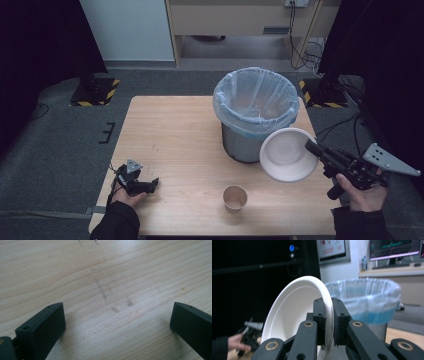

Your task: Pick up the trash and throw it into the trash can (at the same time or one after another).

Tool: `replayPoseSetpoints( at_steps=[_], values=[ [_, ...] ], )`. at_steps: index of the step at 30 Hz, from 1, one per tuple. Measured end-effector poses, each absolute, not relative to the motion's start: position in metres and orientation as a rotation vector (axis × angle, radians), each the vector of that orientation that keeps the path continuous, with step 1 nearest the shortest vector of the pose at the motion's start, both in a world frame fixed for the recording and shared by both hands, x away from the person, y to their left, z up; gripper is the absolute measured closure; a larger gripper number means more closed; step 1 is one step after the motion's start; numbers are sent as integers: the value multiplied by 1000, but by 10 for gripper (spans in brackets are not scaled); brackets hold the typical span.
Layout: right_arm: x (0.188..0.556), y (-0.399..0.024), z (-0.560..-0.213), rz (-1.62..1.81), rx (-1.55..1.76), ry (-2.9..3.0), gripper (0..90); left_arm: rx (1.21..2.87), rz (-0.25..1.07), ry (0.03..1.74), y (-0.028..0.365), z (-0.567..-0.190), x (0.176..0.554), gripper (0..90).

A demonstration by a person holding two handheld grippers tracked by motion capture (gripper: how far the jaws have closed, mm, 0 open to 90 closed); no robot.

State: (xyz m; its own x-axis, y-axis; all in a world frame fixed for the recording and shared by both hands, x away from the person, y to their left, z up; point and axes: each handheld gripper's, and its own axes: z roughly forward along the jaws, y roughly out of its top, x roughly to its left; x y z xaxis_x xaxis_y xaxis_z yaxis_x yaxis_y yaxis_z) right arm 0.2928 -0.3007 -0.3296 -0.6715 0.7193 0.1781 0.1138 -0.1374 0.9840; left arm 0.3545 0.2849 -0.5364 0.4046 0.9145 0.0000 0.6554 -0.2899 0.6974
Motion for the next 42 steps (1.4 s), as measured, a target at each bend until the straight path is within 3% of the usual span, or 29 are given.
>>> replayPoseSetpoints(
  at_steps=[22, 42],
  values=[
    [317, -286, -281, 1942, 891, 1401, 833, 2046, 541, 1331, 285, -536, 355, 0],
    [379, -253, -248, 1863, 917, 1284, 833, 2046, 541, 1332, 285, -536, 355, 0]
  ],
)
